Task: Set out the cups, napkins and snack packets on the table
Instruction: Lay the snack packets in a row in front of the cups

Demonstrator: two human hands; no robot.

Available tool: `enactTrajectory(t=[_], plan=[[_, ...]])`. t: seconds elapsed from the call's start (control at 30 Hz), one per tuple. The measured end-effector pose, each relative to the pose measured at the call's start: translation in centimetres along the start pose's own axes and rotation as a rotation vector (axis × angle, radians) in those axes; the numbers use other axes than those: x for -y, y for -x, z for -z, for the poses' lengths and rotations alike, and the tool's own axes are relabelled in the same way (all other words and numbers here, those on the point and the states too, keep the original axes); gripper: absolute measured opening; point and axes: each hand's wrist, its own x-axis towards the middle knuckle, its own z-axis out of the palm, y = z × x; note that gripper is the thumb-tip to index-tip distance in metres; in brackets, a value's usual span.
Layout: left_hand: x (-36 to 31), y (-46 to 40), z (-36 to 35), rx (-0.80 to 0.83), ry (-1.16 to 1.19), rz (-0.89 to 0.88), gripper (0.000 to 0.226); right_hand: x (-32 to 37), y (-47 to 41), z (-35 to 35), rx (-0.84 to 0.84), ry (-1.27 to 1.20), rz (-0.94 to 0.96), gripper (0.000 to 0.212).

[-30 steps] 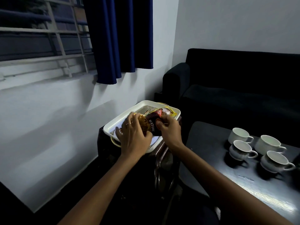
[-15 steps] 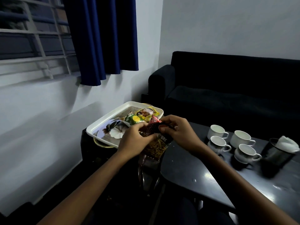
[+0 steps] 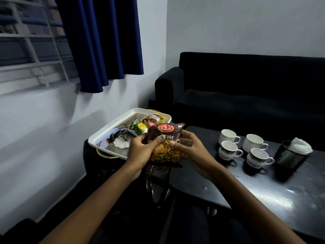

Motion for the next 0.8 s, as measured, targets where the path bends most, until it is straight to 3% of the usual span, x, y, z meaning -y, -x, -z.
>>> enactTrajectory(t=[0.1, 0.2, 0.27, 0.4, 0.53, 0.67, 0.8], plan=[[0.0, 0.1, 0.0, -0.005, 0.044, 0.029, 0.033, -0.7, 0.4, -1.1, 0.052, -0.030, -0.006, 0.052], [-0.2, 0.0, 0.1, 0.030, 0.058, 0.064, 0.050, -0.8, 0.5, -1.5, -0.007, -0.064, 0.041, 0.037], [-0.4, -0.3, 0.3, 0.043, 0.093, 0.068, 0.051, -0.7, 0.7, -1.7, -0.020, -0.054, 0.051, 0.036], [-0.6, -0.8, 0.7, -0.020, 0.212, 0.079, 0.023, -1.1, 1.1, -2.0, -0.003, -0.045, 0.060, 0.034], [-0.2, -0.8, 0.5, -0.084, 0.282, 0.094, 0.012, -1.1, 1.5, -2.2, 0.024, -0.047, 0.042, 0.039], [-0.3, -1.0, 0.6, -0.182, 0.302, 0.074, 0.011, -1.6, 2.0, -1.9, 0.115, -0.056, 0.002, 0.055], [-0.5, -0.8, 0.5, -0.118, 0.348, 0.121, 0.019, -2.6, 2.4, -1.2, 0.054, -0.125, 0.021, 0.045]])
